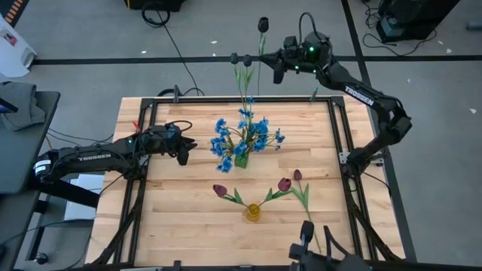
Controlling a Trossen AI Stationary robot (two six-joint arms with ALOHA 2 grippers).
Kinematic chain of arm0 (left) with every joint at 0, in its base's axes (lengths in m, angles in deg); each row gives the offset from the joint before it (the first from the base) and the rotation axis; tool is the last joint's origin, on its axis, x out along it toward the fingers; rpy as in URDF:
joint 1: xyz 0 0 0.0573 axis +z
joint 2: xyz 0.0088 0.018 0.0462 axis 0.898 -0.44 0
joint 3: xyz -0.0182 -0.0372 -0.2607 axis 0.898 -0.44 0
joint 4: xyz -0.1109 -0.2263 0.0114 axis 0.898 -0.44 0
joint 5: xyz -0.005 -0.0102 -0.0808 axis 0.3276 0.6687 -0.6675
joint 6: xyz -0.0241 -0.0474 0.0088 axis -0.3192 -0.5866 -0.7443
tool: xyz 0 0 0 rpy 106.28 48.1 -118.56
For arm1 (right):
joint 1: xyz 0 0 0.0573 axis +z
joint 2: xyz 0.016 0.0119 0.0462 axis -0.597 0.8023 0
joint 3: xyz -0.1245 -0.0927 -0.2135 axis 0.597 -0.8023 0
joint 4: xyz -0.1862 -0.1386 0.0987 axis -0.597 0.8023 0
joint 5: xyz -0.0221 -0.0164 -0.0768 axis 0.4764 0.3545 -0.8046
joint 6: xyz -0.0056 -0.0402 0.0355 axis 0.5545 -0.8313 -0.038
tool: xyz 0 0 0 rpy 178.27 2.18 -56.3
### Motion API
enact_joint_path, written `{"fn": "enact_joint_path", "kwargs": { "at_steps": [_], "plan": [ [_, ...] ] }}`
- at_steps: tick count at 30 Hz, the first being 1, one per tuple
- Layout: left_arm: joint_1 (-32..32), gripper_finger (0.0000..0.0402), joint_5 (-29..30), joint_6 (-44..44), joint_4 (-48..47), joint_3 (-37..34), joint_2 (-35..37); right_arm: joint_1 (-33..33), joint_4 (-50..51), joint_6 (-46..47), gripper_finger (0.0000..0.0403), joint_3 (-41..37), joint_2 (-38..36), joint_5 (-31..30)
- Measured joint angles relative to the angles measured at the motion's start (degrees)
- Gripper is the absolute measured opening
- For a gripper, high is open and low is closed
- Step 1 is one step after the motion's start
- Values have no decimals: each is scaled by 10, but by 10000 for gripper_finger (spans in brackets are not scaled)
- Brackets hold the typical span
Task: Sort flowers into vase by color
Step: Put the black tulip into the transparent vase
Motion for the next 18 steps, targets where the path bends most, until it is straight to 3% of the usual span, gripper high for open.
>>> {"fn": "enact_joint_path", "kwargs": {
  "at_steps": [6,13,18],
  "plan": [
    [0,127,0,0,0,0,0,-7,-79,30,11,-34,9,35],
    [0,127,1,0,-1,0,0,-5,-287,150,11,-150,4,38],
    [0,127,1,0,-2,0,0,-2,-353,165,11,-229,-30,30]
  ]
}}
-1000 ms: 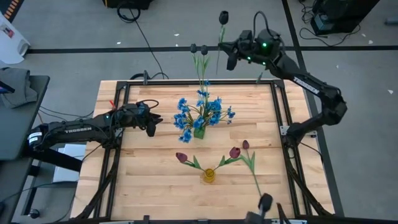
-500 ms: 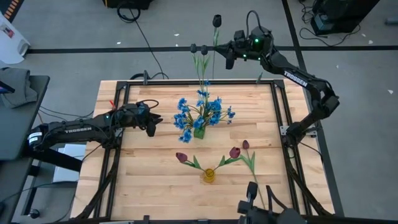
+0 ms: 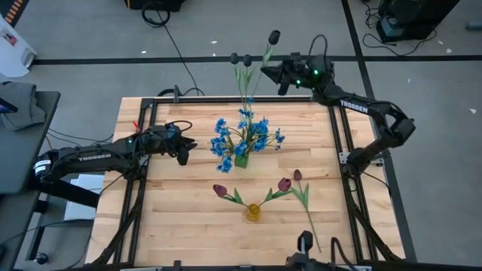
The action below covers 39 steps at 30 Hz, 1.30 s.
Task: Sort flowers into vase by color
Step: Put the black tulip into the transparent vase
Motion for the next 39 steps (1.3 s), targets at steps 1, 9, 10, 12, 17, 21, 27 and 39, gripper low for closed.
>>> {"fn": "enact_joint_path", "kwargs": {
  "at_steps": [1,9,10,12,17,21,27,39],
  "plan": [
    [0,127,0,0,-1,0,0,0,-9,0,11,-17,-10,-2],
    [0,127,0,0,-3,0,0,-3,-83,0,11,-131,-81,-67],
    [0,127,0,0,-3,0,0,-2,-83,1,11,-137,-83,-68],
    [0,127,0,0,-3,0,0,4,-90,5,11,-151,-84,-70],
    [0,127,0,0,-2,0,0,18,-136,2,11,-182,-68,-112],
    [0,127,0,0,-2,0,0,19,-189,17,11,-195,-45,-147],
    [0,127,0,0,-1,0,0,19,-248,44,11,-199,-11,-175],
    [0,127,13,0,0,0,0,42,-290,78,11,-198,47,-193]
  ]
}}
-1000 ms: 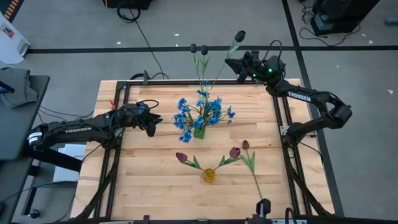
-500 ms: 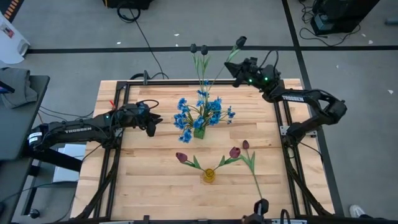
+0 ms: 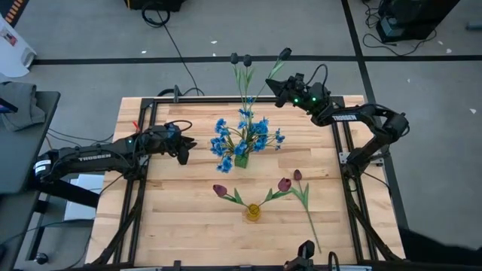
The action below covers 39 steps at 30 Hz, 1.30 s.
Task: Sort flowers into vase by color
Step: Put the black tulip into the transparent vase
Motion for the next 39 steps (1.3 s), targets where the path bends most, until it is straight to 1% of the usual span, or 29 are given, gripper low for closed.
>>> {"fn": "enact_joint_path", "kwargs": {
  "at_steps": [10,17,22,24,26,31,36,37,39],
  "plan": [
    [0,127,0,0,0,0,0,5,-3,-30,11,0,2,-17],
    [0,127,0,0,0,0,0,17,7,-54,11,0,2,-22],
    [0,127,8,1,0,0,0,24,35,-74,11,0,2,-32],
    [0,127,10,14,0,0,0,24,31,-88,11,0,2,-33],
    [0,127,10,27,0,0,0,22,30,-93,11,0,2,-43],
    [0,127,10,28,-1,0,0,19,23,-92,11,0,2,-63],
    [0,127,10,28,-1,0,0,31,20,-98,11,1,6,-85],
    [0,127,10,28,-1,0,0,33,14,-97,11,3,12,-82],
    [0,127,10,28,-1,0,0,33,17,-84,11,17,30,-52]
  ]
}}
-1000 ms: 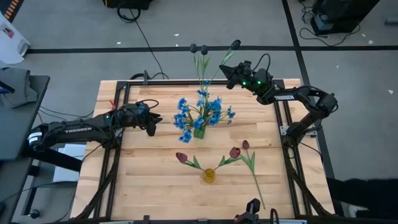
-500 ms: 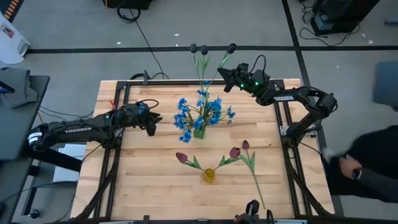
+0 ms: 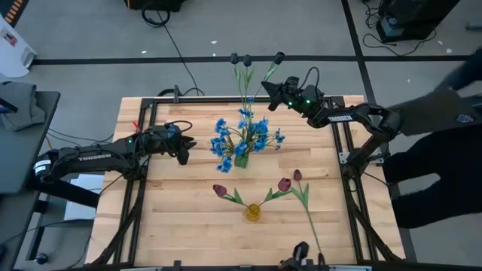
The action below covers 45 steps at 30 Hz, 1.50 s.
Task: Sort flowers into vase by color
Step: Put the black tulip into the transparent vase
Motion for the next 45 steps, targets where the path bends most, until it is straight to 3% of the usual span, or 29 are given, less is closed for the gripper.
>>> {"fn": "enact_joint_path", "kwargs": {
  "at_steps": [3,11,32,45],
  "plan": [
    [0,127,0,0,0,0,0,0,1,4,11,20,23,36],
    [0,127,-44,-4,2,0,0,-18,-3,-25,11,32,24,35],
    [0,127,-45,-1,2,0,0,1,74,-60,12,32,28,43],
    [0,127,-44,0,2,0,0,30,114,-70,103,32,28,47]
  ]
}}
